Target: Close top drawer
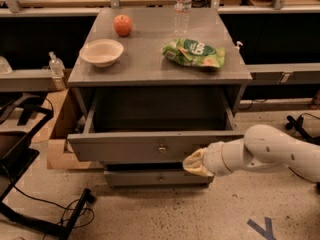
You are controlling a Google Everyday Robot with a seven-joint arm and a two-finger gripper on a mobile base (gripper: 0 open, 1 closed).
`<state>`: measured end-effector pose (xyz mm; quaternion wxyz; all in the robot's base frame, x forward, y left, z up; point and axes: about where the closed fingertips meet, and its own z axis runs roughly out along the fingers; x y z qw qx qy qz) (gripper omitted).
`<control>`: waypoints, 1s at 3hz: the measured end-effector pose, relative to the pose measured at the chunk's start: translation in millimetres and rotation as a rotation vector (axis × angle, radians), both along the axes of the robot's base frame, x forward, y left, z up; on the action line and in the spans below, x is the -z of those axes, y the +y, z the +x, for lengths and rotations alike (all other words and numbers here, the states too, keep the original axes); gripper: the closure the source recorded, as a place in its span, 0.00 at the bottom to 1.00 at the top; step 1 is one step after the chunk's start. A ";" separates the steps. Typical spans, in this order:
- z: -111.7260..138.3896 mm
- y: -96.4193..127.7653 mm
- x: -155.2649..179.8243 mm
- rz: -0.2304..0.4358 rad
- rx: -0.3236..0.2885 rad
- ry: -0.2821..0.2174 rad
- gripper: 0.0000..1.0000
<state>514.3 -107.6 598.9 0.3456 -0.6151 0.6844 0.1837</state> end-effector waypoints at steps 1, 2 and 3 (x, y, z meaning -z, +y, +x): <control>17.4 -0.5 -6.7 0.002 0.000 -0.017 1.00; 60.3 -1.8 -11.6 0.011 0.002 -0.021 1.00; 81.4 -5.5 -18.2 0.017 0.014 -0.035 1.00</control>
Offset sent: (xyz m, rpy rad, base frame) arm 0.2130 -0.0217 0.0720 0.0426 -0.1557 -0.0597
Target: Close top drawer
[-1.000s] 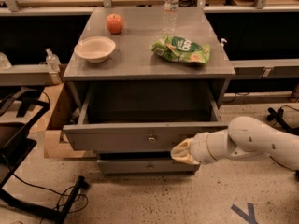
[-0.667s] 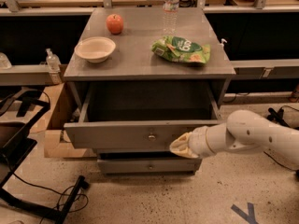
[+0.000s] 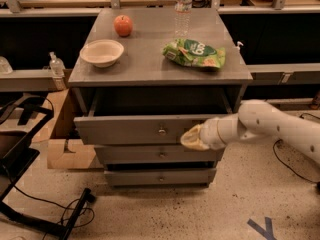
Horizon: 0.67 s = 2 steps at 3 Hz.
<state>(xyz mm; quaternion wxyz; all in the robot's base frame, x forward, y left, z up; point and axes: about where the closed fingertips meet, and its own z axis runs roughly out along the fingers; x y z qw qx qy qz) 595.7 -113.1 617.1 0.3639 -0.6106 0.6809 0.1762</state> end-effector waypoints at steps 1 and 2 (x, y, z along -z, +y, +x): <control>46.5 -9.5 -4.5 0.015 0.030 -0.007 1.00; 45.3 -9.6 -4.5 0.015 0.030 -0.007 1.00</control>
Offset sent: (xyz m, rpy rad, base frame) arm 0.1831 -0.0592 0.0381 0.0682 -0.0925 -0.1654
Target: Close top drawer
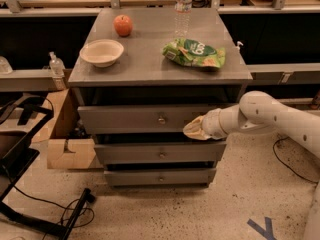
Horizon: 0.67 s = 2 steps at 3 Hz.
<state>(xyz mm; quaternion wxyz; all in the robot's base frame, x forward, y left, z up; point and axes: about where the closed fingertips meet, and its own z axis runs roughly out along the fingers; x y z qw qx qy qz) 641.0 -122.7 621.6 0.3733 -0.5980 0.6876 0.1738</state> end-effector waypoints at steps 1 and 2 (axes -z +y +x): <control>19.3 -5.7 -3.6 0.004 0.020 -0.010 1.00; 55.3 -17.9 -8.9 0.014 0.065 -0.030 1.00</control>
Offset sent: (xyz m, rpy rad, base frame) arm 0.1473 -0.0509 0.0300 0.0336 -0.0923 -0.1708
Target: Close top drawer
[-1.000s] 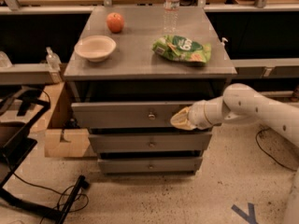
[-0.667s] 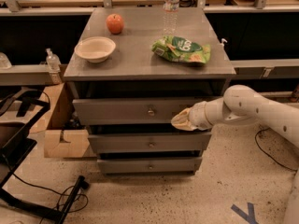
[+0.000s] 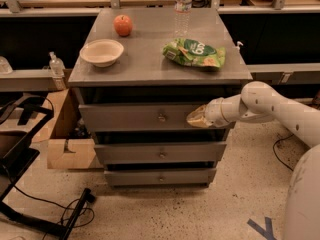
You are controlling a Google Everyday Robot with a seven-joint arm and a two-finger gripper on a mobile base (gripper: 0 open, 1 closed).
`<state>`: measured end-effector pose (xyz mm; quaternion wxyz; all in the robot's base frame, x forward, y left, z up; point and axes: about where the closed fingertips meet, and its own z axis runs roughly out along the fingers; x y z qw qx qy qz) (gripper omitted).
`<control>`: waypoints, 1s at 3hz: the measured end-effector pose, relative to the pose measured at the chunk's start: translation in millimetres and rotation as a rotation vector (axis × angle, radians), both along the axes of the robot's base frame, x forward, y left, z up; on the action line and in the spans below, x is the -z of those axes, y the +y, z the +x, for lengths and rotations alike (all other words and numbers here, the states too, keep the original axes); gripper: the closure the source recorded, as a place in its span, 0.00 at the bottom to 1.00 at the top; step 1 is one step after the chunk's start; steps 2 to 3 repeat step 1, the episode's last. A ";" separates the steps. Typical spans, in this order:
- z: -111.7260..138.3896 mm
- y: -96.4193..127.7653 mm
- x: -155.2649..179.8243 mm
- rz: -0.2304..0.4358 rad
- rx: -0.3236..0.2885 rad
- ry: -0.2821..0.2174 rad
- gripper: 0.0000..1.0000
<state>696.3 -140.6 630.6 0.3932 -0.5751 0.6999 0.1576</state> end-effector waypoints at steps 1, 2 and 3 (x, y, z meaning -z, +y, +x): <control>0.0 0.0 0.0 0.000 0.000 0.000 1.00; 0.0 0.0 0.0 0.000 0.000 0.000 1.00; 0.0 0.0 0.0 0.000 0.000 0.000 1.00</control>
Offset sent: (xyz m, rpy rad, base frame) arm 0.0000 0.0000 0.0000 0.0000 0.0000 0.0000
